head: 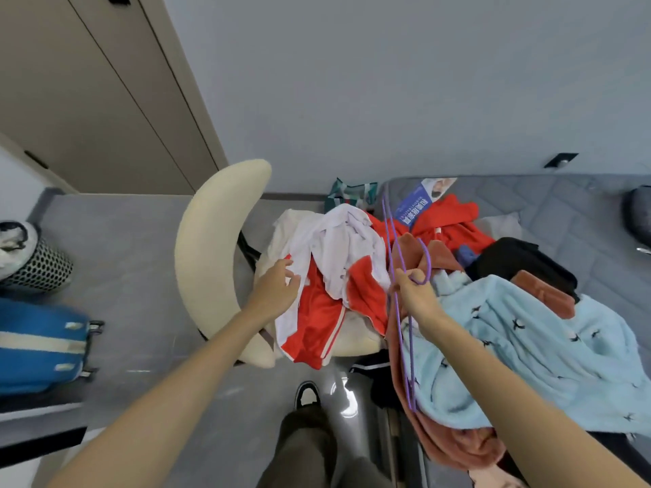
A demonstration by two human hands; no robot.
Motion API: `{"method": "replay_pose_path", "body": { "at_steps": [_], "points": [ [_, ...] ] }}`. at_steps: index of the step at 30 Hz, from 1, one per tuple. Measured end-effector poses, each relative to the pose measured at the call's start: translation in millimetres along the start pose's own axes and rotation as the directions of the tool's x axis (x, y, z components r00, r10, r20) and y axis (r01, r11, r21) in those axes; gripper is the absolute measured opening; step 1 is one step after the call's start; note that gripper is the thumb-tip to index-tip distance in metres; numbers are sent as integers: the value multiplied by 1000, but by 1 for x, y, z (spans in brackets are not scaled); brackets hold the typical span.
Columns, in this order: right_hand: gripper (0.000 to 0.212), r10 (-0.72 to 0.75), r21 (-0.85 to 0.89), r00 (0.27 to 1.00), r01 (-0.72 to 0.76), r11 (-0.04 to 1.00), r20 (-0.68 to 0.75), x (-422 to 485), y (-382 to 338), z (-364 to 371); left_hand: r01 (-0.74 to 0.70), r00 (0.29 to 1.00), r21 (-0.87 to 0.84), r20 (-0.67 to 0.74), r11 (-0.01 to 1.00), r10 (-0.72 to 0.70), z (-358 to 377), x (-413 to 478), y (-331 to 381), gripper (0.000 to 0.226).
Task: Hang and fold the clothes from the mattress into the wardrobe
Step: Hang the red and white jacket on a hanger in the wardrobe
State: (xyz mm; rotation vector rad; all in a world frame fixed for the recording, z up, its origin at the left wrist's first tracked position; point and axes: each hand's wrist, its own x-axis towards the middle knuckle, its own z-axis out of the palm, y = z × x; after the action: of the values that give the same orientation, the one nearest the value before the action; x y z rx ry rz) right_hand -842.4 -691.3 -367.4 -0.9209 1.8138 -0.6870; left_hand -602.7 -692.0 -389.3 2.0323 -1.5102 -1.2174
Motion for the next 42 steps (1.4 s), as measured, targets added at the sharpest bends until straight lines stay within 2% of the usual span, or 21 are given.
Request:
{"method": "replay_pose_path", "body": {
  "at_steps": [4,7,10,12,15,17,18,20,22,24,28,30,34,36,39,40,42],
  "points": [
    [13,-56,-59,995,61,996,78,51,-8,25,85,996,-19,12,996,-85,11,58,-18,48],
    [24,-92,-163,987,113,980,134,91,1,49,126,991,-9,35,992,-126,29,94,-40,51],
    [26,-98,-281,985,136,950,144,128,13,72,163,983,19,79,986,-164,50,124,-60,56],
    [36,-95,-323,981,146,935,169,152,27,86,181,980,8,84,983,-181,66,141,-73,62],
    [33,-28,-390,971,122,913,239,180,52,105,190,982,-51,16,981,-189,90,159,-93,86],
    [27,17,-387,962,94,917,274,192,66,114,302,953,-16,-26,953,-302,107,163,-106,105],
    [27,27,-378,956,90,921,293,196,71,116,372,928,35,-48,928,-370,115,163,-111,107],
    [27,32,-368,947,92,925,319,201,77,118,414,907,66,-119,908,-405,124,159,-120,88],
    [25,37,-368,939,97,925,341,203,77,117,337,925,-39,-173,941,-338,124,153,-123,55],
    [23,45,-346,942,78,935,333,202,69,113,249,940,-134,-206,959,-273,115,145,-115,37],
    [29,15,-190,953,45,981,301,192,35,102,47,936,-211,-332,976,-116,75,129,-81,27],
    [15,-14,-143,942,65,988,337,185,15,97,-51,927,-227,-373,973,-38,52,120,-63,25],
    [18,-36,-4,893,42,999,449,168,-26,95,-178,902,-285,-429,942,40,6,88,-18,27],
    [23,-1,46,872,-25,999,489,158,-46,100,-231,908,-257,-405,938,113,-11,69,-5,25],
    [26,69,137,827,-174,975,558,147,-63,111,-265,943,-251,-269,931,196,-27,39,7,31],
    [25,79,163,833,-199,966,548,143,-67,116,-262,955,-250,-206,932,214,-30,29,10,34],
    [27,117,215,891,-230,949,438,139,-69,123,-230,973,-227,-84,946,216,-33,12,5,32]
  ]
}}
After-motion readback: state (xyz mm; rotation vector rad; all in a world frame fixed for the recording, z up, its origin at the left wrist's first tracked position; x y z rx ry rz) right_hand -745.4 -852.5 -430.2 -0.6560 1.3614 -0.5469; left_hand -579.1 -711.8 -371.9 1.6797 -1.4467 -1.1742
